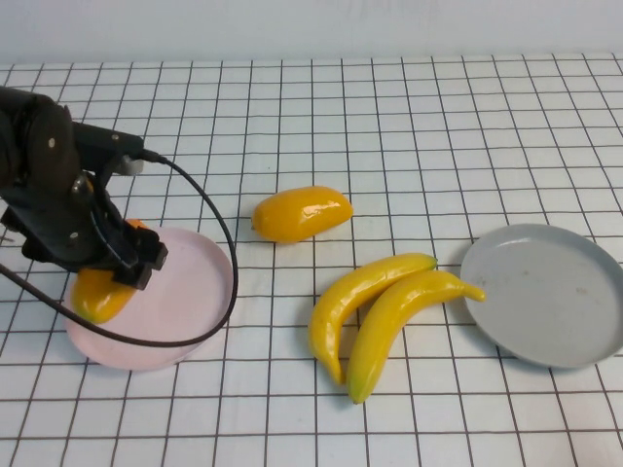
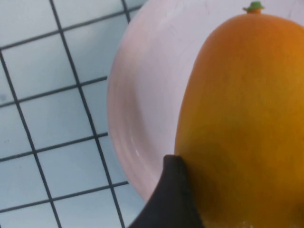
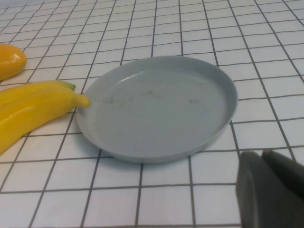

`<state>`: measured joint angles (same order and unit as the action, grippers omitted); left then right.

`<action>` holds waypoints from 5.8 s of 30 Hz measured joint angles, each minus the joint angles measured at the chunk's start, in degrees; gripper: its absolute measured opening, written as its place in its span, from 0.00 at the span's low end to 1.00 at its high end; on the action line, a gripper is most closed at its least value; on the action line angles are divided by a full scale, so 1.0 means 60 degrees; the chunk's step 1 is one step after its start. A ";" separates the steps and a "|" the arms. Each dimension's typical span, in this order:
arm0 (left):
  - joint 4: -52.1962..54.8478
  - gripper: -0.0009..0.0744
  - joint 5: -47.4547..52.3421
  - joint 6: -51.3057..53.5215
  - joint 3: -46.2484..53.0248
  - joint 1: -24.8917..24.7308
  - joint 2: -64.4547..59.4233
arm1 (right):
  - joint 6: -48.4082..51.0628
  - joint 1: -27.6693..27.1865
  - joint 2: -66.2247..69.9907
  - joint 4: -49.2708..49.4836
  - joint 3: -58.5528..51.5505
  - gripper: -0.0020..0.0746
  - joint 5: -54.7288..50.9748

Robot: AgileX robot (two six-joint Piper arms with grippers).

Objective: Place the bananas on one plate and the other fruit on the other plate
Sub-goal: Put one type of fruit in the left plate, then put another type of fruit in the right plate

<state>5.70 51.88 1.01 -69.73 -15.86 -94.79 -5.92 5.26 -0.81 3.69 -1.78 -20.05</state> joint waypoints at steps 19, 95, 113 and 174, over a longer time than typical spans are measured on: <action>0.0310 0.72 0.0206 -0.0426 0.0025 0.0061 -0.0849 | 0.0000 0.0000 0.0000 0.0000 0.0000 0.01 0.0000; -0.1586 0.67 0.0581 0.6207 -0.6753 -0.2294 -0.5475 | 0.0000 0.0000 0.0000 0.0000 0.0000 0.01 0.0000; -0.0462 0.67 0.3067 0.1818 -0.6390 -0.1416 -0.3641 | 0.0000 0.0000 0.0000 0.0000 0.0000 0.01 0.0000; 0.0187 0.01 -0.1798 -0.2048 0.5267 -0.1727 0.8814 | 0.0000 0.0000 0.0000 0.0000 0.0000 0.01 0.0000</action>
<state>6.82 41.09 -11.28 -38.13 -26.22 -41.91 -5.92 5.26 -0.81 3.69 -1.78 -20.05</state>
